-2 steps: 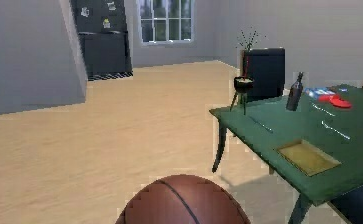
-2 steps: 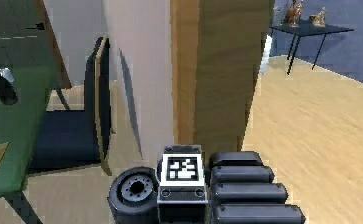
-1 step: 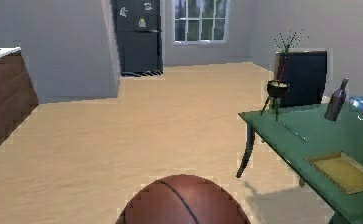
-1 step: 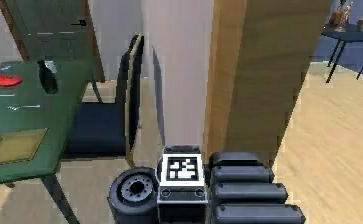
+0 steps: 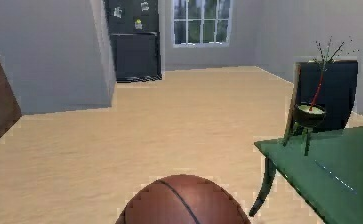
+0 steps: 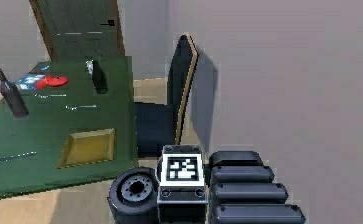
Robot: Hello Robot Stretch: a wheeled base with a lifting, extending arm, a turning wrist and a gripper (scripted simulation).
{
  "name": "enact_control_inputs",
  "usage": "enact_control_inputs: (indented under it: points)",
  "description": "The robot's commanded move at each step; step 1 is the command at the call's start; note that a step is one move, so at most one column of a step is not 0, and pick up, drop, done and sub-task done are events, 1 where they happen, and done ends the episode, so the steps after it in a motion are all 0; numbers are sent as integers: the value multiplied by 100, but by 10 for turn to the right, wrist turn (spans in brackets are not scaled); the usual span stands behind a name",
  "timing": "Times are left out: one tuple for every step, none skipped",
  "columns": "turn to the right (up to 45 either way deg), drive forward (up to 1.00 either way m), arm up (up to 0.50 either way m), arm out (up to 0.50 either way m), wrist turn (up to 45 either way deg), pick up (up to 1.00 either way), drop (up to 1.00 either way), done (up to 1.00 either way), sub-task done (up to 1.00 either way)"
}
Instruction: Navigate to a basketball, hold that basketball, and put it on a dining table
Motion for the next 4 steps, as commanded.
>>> enact_control_inputs:
  points:
    - [450,0,0,0,0,0,0,0,0]
    - [150,0,0,0,0,0,0,0,0]
    - [0,35,0,0,0,0,0,0,0]
    - [-450,0,0,0,0,0,0,0,0]
